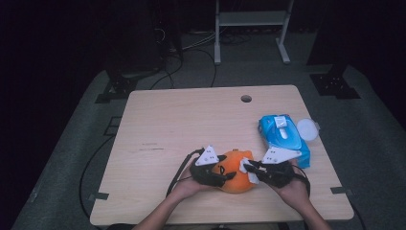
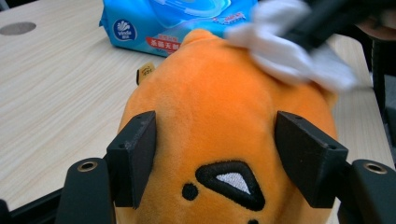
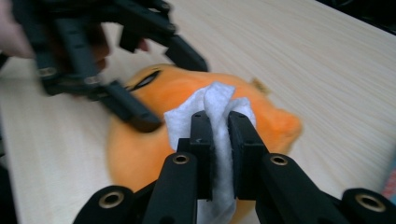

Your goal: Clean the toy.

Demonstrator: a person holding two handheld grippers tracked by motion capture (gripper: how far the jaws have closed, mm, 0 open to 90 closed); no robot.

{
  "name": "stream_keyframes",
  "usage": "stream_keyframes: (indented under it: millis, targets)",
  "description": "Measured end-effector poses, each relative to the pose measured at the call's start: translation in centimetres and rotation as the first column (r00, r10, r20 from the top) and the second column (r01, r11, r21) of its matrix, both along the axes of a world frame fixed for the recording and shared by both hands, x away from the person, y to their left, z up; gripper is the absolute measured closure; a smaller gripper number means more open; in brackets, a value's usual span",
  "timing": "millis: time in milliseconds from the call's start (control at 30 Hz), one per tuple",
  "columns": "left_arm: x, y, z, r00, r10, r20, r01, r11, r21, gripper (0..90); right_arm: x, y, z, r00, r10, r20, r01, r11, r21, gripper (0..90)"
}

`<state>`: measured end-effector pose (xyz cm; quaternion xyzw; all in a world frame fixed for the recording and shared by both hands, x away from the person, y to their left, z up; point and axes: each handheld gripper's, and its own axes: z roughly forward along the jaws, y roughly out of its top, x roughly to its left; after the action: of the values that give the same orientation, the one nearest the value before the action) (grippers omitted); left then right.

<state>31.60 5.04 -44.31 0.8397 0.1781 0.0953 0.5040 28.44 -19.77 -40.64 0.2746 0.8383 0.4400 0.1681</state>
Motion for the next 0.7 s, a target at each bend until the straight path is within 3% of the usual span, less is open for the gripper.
stream_keyframes:
  millis: [100,200,300,400,433,467,500,567,600,633,667,700]
  targets:
    - [-0.5,-0.5,0.1,0.9998,-0.016,0.014,0.016,0.9999,0.002,31.0,0.5,-1.3,-0.4,0.9979,-0.065,0.002,0.065,0.998,-0.019,80.5]
    - [-0.8,-0.9,0.2,0.9993,-0.02,0.032,0.02,0.9997,0.016,30.9,0.6,-1.8,-0.5,0.9971,-0.075,-0.011,0.075,0.997,-0.02,80.5]
    - [-1.1,-1.1,0.2,0.9985,-0.026,0.048,0.024,0.9991,0.036,30.0,0.3,-1.1,-0.1,0.999,-0.045,-0.007,0.045,0.999,0.0,80.4]
    - [-1.1,-1.0,0.3,0.9989,-0.028,0.036,0.027,0.9992,0.03,28.6,0.4,-0.6,0.0,0.9997,-0.024,-0.006,0.024,1.0,-0.008,80.4]
    - [-0.7,-0.5,0.6,0.9987,-0.051,-0.003,0.051,0.9987,0.008,23.5,0.4,-0.3,-0.2,0.9999,-0.005,-0.01,0.005,1.0,-0.025,80.4]
    - [-0.7,-0.5,0.6,0.9987,-0.051,-0.003,0.051,0.9987,0.008,20.3,0.4,-0.3,-0.2,0.9999,-0.005,-0.01,0.005,1.0,-0.025,80.4]
    - [-0.4,-0.2,0.9,0.9973,-0.065,-0.035,0.065,0.9977,-0.02,20.3,0.3,-0.3,-0.3,1.0,0.005,-0.007,-0.005,1.0,-0.028,80.4]
    - [0.1,0.3,1.3,0.9959,-0.067,-0.06,0.064,0.9965,-0.053,15.6,0.0,-0.4,-0.4,0.9997,0.023,-0.005,-0.023,0.999,-0.04,80.4]
    - [0.4,0.5,1.4,0.9958,-0.057,-0.072,0.054,0.9976,-0.044,10.1,-0.3,-0.5,-0.5,0.9992,0.04,-0.003,-0.04,0.998,-0.048,80.4]
    - [0.8,0.7,1.3,0.9935,-0.053,-0.101,0.05,0.9983,-0.031,9.3,-0.4,-0.6,-0.6,0.9988,0.048,-0.007,-0.048,0.998,-0.047,80.4]
    - [0.8,0.7,1.3,0.9935,-0.053,-0.101,0.05,0.9983,-0.031,8.7,-0.4,-0.6,-0.6,0.9988,0.048,-0.007,-0.048,0.998,-0.047,80.4]
    - [1.3,0.7,0.7,0.9849,-0.059,-0.163,0.055,0.9981,-0.029,8.1,-0.6,-0.8,-0.6,0.9979,0.064,-0.01,-0.064,0.997,-0.044,80.4]
